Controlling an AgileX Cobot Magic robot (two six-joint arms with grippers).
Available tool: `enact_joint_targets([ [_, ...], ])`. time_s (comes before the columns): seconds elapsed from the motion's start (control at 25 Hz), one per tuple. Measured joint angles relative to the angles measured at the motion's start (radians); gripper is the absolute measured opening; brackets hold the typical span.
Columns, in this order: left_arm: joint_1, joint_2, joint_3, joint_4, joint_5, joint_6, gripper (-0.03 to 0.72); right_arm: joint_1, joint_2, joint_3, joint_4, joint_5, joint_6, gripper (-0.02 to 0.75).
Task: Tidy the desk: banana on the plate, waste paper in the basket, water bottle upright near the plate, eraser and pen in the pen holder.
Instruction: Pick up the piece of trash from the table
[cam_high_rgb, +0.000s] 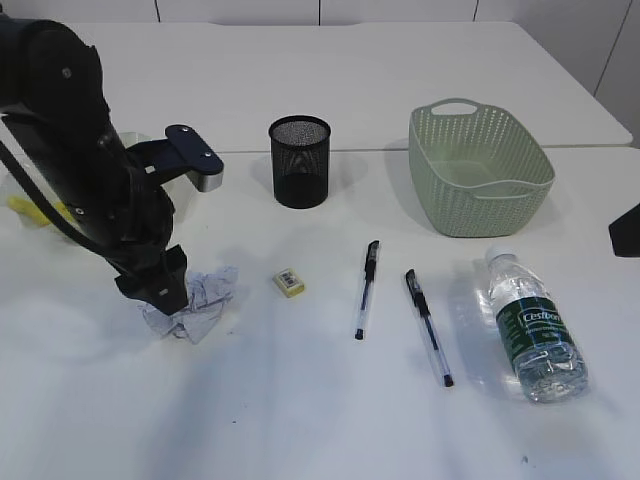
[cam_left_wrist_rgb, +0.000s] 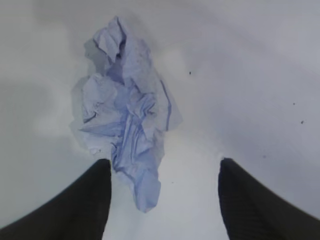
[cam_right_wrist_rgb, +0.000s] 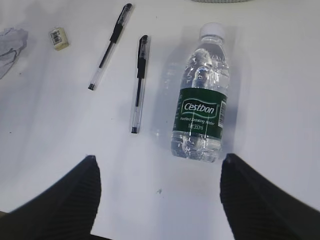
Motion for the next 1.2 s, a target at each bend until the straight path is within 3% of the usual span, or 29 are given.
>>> enact_joint_targets([
  [0.64,0.000,0.138,0.000,0.000,-0.085,0.000,0.436,0.000,0.000,0.000,0.000,0.000,-0.009,0.552],
  [0.96,0.000,0.149,0.000,0.009,-0.104,0.000,0.265,0.000,0.000,0.000,0.000,0.000,-0.010,0.552],
  [1.2,0.000,0.149,0.000,0.022,-0.106,0.000,0.191,0.000,0.000,0.000,0.000,0.000,-0.012,0.552],
])
